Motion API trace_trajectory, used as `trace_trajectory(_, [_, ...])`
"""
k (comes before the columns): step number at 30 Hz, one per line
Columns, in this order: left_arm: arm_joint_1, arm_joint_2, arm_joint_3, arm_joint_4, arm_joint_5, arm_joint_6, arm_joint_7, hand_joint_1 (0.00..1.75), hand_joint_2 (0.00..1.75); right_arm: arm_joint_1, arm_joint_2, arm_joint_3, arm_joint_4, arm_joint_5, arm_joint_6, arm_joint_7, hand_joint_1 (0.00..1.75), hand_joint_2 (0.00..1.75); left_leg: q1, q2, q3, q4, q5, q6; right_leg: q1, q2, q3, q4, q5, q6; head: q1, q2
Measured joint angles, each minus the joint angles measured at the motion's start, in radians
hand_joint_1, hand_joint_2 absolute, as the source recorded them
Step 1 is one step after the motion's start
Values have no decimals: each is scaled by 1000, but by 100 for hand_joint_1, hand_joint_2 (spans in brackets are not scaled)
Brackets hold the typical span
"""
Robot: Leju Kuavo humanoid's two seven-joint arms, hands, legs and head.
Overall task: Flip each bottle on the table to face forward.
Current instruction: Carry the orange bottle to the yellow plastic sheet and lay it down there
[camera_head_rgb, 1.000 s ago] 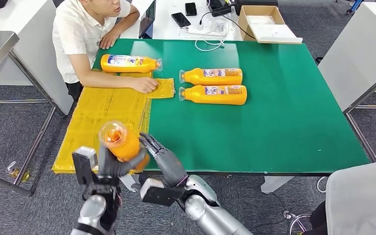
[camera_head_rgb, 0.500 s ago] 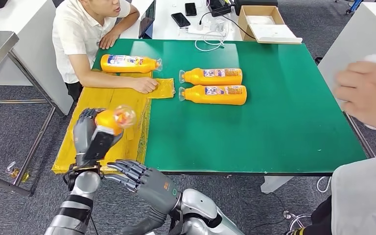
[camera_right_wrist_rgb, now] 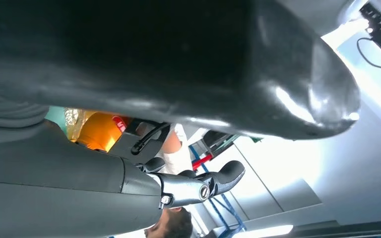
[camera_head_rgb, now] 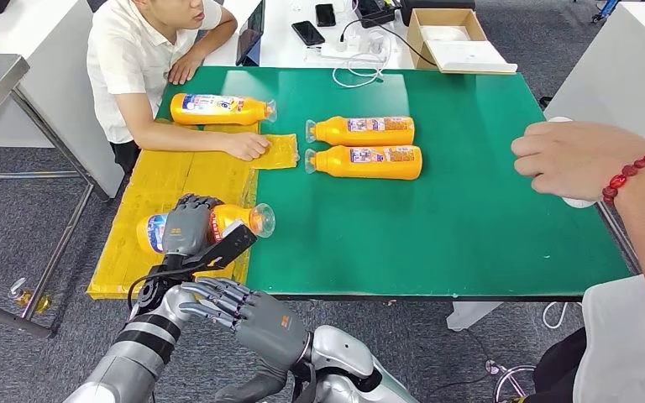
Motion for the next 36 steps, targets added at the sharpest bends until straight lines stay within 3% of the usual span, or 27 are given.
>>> trace_trajectory(6, [-10, 0, -8, 30, -4, -1, 3, 175, 175, 0, 0, 0, 0, -1, 1, 0, 0, 0, 0, 0, 0, 0, 0, 0, 0, 0, 0, 0, 0, 0, 0, 0])
trace_trajectory(9, [-79, -5, -38, 156, -110, -69, 103, 171, 175, 0, 2, 0, -4, -18, 30, -8, 0, 0, 0, 0, 0, 0, 0, 0, 0, -1, 1, 0, 0, 0, 0, 0])
trace_trajectory(10, [-111, -9, -49, 211, -149, -95, 150, 144, 175, 0, 5, 0, -5, -26, 42, -11, 0, 0, 0, -1, 0, 0, 0, 0, 0, -1, 1, 0, 1, -1, 0, 0])
trace_trajectory(13, [-171, -17, -57, 312, -177, -127, 219, 17, 175, 0, 16, 1, -6, -41, 56, -17, 0, 0, 0, 0, 2, 0, 0, 0, 0, -1, 1, 0, 2, -2, 0, 0])
trace_trajectory(14, [-185, -19, -58, 336, -174, -145, 225, 0, 175, 0, 19, 1, -6, -45, 57, -18, 0, 0, 0, 0, 2, 0, 0, 0, 0, -1, 1, 1, 2, -2, 0, 0])
trace_trajectory(21, [-264, -24, -16, 439, -63, -353, 201, 0, 175, -2, 34, 2, -1, -67, 56, -42, 0, 0, 0, 0, 5, 0, 0, 0, 0, -1, 5, 2, 1, -3, 0, 0])
trace_trajectory(25, [-286, -24, 25, 467, 5, -415, 161, 0, 0, -12, 41, 7, 12, -82, 52, -56, 0, 0, 0, -1, 9, -1, 0, -1, 0, -1, 9, 2, 0, -3, 0, 0])
trace_trajectory(28, [-291, -23, 84, 473, 117, -468, 82, 0, 0, -16, 44, 10, 25, -90, 41, -67, 0, 0, 0, -2, 11, -1, 0, -1, 0, -2, 12, 1, 0, -3, 0, 0])
trace_trajectory(32, [-287, -30, 175, 472, 258, -500, -26, 0, 175, -16, 44, 15, 38, -93, 18, -75, 0, 0, 0, -2, 12, -1, 1, 0, 0, -3, 13, 1, 0, -3, 0, 0])
trace_trajectory(36, [-245, -55, 255, 431, 396, -447, -153, 0, 175, -12, 40, 22, 43, -97, -6, -76, 0, 0, -1, -2, 12, -1, 2, -1, 0, -3, 12, 1, 1, -3, 0, 0])
